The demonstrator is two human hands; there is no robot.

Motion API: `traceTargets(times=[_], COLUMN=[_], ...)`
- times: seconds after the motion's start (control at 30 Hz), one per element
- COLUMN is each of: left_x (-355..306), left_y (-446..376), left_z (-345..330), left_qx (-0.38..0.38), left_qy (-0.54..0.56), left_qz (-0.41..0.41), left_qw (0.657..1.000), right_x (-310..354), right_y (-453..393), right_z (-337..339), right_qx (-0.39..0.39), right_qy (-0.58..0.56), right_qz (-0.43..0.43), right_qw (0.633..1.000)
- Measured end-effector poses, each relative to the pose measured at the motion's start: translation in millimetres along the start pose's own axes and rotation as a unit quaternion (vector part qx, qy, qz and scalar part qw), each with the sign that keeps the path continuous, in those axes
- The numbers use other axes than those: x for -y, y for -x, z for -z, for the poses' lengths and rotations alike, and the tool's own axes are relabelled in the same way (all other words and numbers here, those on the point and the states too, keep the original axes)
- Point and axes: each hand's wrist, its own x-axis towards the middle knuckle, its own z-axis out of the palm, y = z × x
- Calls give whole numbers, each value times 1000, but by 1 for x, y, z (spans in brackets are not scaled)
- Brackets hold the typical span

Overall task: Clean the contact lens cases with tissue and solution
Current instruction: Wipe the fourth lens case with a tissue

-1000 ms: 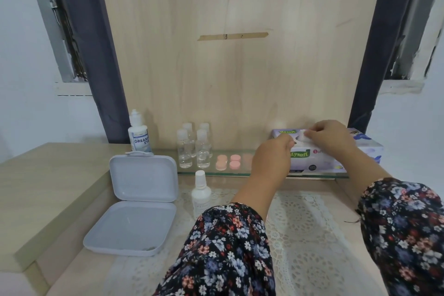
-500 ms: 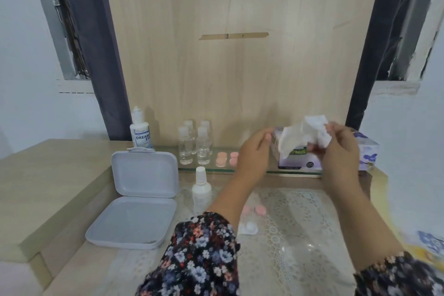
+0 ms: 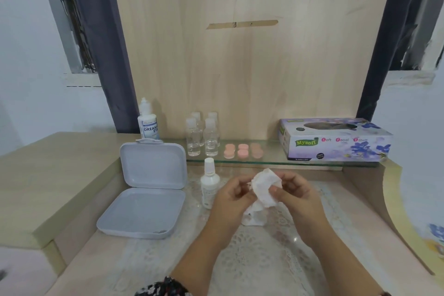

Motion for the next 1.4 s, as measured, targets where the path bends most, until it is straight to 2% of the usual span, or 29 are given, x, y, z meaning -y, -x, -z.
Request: traceTargets(times=[0.1, 0.13, 0.2, 0.23, 0.3, 0.37, 0.5, 0.57, 0.63, 0.7, 0.87, 0.97, 1.03, 1.17, 1.23, 1.33, 1.4], left_x=[-5, -5, -6, -8, -7, -4, 14, 18, 20, 21, 13, 12, 11, 15, 19, 22, 18], left_y=[3, 3, 3, 3, 0, -2, 0, 2, 2, 0, 5, 7, 7, 1, -2, -6, -6], left_z=[-3, -3, -4, -4, 5, 17, 29, 27, 24, 23, 21, 21, 21, 20, 19, 18, 18], left_qx=[10, 18, -2, -35, -105, -117, -47, -25, -4, 21, 87, 116, 113, 98, 90, 58, 6], left_qy=[70, 58, 11, -12, -88, -191, -404, -452, -481, -514, -528, -592, -613, -604, -584, -496, -419], left_qz=[20, 15, -4, -13, -48, -102, -150, -145, -148, -124, -52, -67, -87, -89, -76, -36, -34], left_qw=[997, 998, 1000, 999, 989, 969, 901, 880, 864, 848, 843, 795, 777, 786, 803, 866, 907], right_x=[-2, -2, -5, -7, -8, -6, -9, -12, -15, -16, -18, -18, -18, -18, -18, -17, -16], right_y=[4, 6, 10, 10, 11, 10, 9, 9, 9, 9, 9, 9, 8, 8, 9, 9, 9], right_z=[-3, -4, -5, -5, -3, 0, 8, 6, 4, 3, 3, 2, 1, 0, -1, -1, 0], right_qx=[-25, -14, 21, 31, 17, 3, 87, 117, 124, 119, 98, 86, 81, 71, 72, 73, 74], right_qy=[75, 88, 102, 115, 154, 224, 437, 487, 512, 518, 506, 509, 510, 501, 498, 499, 500], right_qz=[27, 31, 27, 24, 20, 8, -47, -54, -49, -45, -49, -56, -60, -74, -78, -79, -80], right_qw=[997, 996, 994, 993, 988, 974, 894, 864, 849, 846, 855, 855, 854, 860, 861, 860, 859])
